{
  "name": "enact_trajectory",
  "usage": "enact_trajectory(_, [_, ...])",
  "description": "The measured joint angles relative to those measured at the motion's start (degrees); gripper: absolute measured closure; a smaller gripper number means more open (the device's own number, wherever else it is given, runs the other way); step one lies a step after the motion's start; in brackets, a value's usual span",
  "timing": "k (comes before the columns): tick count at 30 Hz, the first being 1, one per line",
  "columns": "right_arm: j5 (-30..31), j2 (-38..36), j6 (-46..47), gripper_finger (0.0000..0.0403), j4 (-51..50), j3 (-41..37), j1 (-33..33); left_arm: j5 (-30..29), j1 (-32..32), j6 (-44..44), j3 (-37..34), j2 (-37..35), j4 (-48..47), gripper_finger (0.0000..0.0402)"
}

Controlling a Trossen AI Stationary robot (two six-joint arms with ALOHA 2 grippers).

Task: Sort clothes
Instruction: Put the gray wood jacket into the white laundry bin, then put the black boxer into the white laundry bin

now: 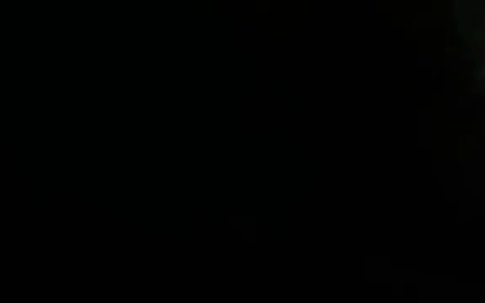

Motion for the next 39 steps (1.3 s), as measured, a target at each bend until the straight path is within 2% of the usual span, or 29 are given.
enact_trajectory(4, [-7.8, 1.0, 4.6, 0.0315, -0.9, 0.0, -4.8, 0.0, 0.0, 0.2, 0.0, 0.0, 0.0, 0.0204])
enact_trajectory(9, [-7.9, 1.9, 7.8, 0.0265, -4.4, 0.0, -7.1, 0.0, 0.0, 0.1, 0.0, 0.0, -0.1, 0.0204])
enact_trajectory(15, [-11.0, 1.7, 10.7, 0.0187, -10.0, 0.0, -4.6, 0.0, 0.0, 0.0, 0.0, 0.0, -0.2, 0.0204])
enact_trajectory(17, [-15.2, 1.7, 13.3, 0.0169, -11.2, 0.0, -2.9, 0.0, 0.0, 0.1, 0.0, 0.0, -0.2, 0.0204])
enact_trajectory(22, [-35.3, 3.5, 18.3, 0.0152, -15.5, 0.0, 1.9, 0.0, 0.0, 0.1, 0.0, 0.0, -0.2, 0.0204])
enact_trajectory(24, [-38.8, 4.8, 18.8, 0.0151, -14.7, -1.4, 5.0, 0.0, 0.0, -0.5, 0.0, 0.0, -0.2, 0.0204])
enact_trajectory(28, [-37.4, 6.9, 18.1, 0.0151, -9.8, -6.3, 10.8, 0.0, 0.0, -0.8, 0.0, 0.0, -0.2, 0.0204])
enact_trajectory(32, [-29.9, 10.2, 16.9, 0.015, -4.5, -11.1, 15.1, 0.0, 0.0, -0.6, 0.0, 0.0, -0.2, 0.0204])
enact_trajectory(35, [-24.3, 13.0, 16.8, 0.015, 0.3, -14.2, 16.7, 0.0, 0.0, 0.2, 0.0, 0.0, -0.2, 0.0204])
enact_trajectory(39, [-23.1, 17.0, 16.8, 0.015, 5.8, -17.6, 16.9, 0.0, 0.0, 0.2, 0.0, 0.0, -0.2, 0.0204])
